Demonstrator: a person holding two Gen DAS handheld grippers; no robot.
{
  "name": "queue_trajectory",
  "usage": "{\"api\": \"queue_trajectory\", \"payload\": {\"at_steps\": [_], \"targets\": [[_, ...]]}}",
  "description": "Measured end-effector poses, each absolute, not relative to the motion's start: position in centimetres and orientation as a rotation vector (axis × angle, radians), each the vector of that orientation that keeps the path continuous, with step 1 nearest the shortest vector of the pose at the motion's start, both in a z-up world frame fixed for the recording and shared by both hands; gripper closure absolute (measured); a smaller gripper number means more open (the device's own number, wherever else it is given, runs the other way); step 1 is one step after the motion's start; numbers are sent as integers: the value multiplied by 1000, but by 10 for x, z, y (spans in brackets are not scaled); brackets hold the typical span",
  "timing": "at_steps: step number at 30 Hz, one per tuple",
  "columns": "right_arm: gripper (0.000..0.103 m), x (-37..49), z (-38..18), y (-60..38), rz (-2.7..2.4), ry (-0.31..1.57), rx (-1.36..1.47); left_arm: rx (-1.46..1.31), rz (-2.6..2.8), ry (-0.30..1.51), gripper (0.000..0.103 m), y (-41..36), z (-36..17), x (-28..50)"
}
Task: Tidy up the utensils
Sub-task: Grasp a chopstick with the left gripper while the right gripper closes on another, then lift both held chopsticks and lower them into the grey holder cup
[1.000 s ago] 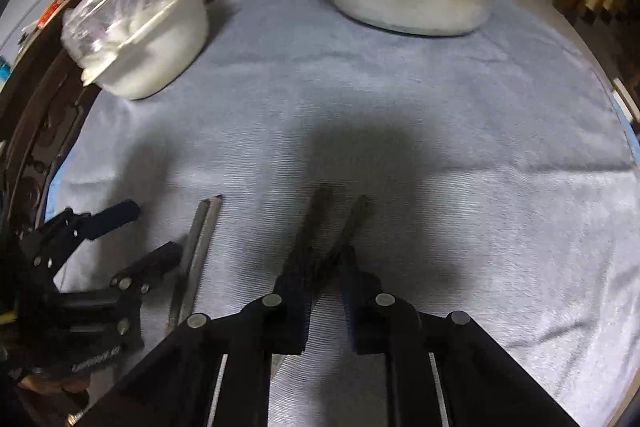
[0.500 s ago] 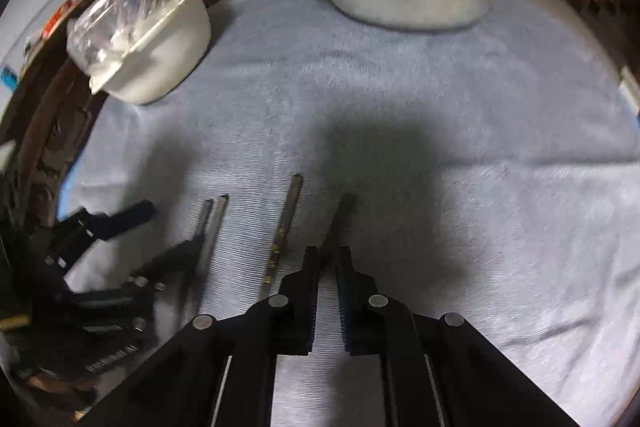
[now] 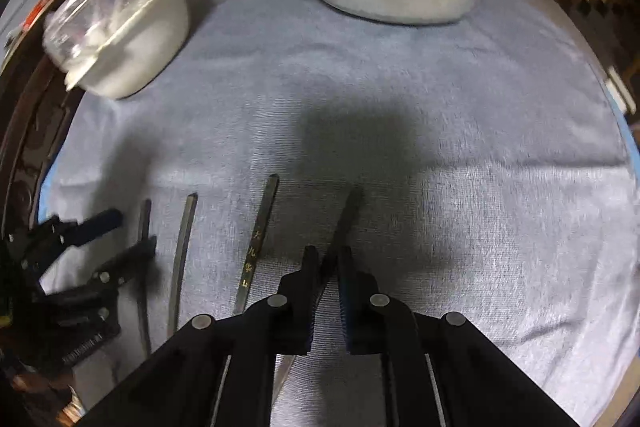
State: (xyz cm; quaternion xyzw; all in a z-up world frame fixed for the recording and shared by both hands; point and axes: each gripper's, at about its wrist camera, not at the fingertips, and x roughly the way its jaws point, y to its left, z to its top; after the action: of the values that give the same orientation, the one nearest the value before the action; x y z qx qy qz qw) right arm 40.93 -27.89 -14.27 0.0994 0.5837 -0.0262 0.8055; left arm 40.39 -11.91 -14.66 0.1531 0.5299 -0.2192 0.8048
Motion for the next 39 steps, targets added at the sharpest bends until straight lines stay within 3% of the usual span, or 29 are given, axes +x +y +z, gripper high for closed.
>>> {"api": "queue_trajectory", "payload": {"at_steps": [2, 5, 6, 7, 8, 11, 26, 39], "targets": [[79, 415, -143, -273, -50, 1246, 197, 316, -460, 1144, 45, -125, -148, 408], [79, 422, -145, -266, -52, 1240, 150, 298, -448, 1136, 47, -130, -150, 413], [90, 422, -144, -266, -56, 1234, 130, 295, -443, 1124, 60, -131, -150, 414], [92, 420, -144, -266, -49, 1226, 115, 289, -444, 1116, 70, -129, -148, 413], [92, 422, -145, -265, -40, 1218, 118, 276, -448, 1117, 91, -128, -147, 414], [96, 408, -142, -273, 27, 1184, 190, 238, -449, 1112, 97, -121, -147, 415], [96, 278, -45, -325, 108, 707, 271, -40, -387, 775, 97, -15, -39, 313], [97, 128, 13, -336, 1, 470, 250, -166, -346, 536, 97, 40, 24, 180]]}}
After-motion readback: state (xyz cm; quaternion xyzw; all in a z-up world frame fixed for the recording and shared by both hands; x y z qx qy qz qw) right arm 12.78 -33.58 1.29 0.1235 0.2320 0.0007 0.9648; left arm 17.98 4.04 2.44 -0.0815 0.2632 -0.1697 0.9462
